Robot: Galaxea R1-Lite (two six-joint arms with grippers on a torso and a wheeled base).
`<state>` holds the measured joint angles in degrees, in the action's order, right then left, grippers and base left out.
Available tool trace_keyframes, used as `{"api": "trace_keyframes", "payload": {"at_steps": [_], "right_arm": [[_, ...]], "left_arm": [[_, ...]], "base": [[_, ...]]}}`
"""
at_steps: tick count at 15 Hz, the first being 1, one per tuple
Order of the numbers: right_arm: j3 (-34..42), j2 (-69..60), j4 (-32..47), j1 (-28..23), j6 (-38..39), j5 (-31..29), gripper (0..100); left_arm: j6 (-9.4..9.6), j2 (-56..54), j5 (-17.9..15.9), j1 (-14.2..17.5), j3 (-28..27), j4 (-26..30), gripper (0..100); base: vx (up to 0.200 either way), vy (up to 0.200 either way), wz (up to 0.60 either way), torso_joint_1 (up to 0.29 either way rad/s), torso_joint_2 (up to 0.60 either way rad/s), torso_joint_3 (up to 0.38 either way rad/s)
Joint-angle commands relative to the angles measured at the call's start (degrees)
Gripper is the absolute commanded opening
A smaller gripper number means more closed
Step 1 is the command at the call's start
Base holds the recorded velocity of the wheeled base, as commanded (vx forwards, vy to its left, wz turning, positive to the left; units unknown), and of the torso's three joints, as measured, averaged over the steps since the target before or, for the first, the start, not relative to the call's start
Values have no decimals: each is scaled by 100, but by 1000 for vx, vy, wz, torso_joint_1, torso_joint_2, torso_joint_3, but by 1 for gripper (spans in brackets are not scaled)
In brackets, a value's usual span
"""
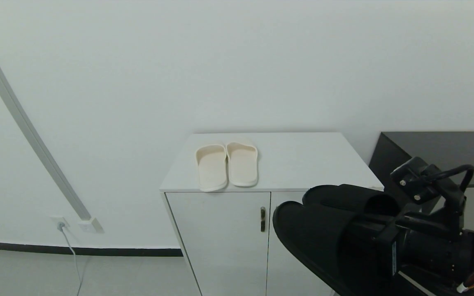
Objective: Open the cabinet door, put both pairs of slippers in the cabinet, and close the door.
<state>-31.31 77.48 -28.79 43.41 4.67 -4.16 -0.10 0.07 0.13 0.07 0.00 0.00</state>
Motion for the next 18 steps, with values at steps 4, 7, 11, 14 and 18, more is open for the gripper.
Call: {"api": "trace_keyframes", "payload": {"at_steps": [4, 7, 11, 14, 18], "right_arm": [[28, -5, -3, 1, -10, -6, 0], [46, -14, -3, 10, -10, -6, 0], [107, -58, -12, 10, -133, -6, 0], [125, -111, -3, 10, -150, 3, 0], [160, -119, -3, 18, -150, 11, 0]], "left_arm": [[1, 1, -22, 1, 0, 9, 100], [-8, 1, -13, 1, 0, 9, 100], [-17, 1, -13, 1, 0, 9, 100], [-17, 1, -13, 1, 0, 9, 100], [-17, 1, -13, 1, 0, 9, 100]], "base": [[0, 0, 0, -210, 502, 282], [0, 0, 0, -227, 551, 318], [0, 0, 0, -206, 531, 320], [0, 0, 0, -181, 510, 316], [0, 0, 0, -166, 496, 326]]}}
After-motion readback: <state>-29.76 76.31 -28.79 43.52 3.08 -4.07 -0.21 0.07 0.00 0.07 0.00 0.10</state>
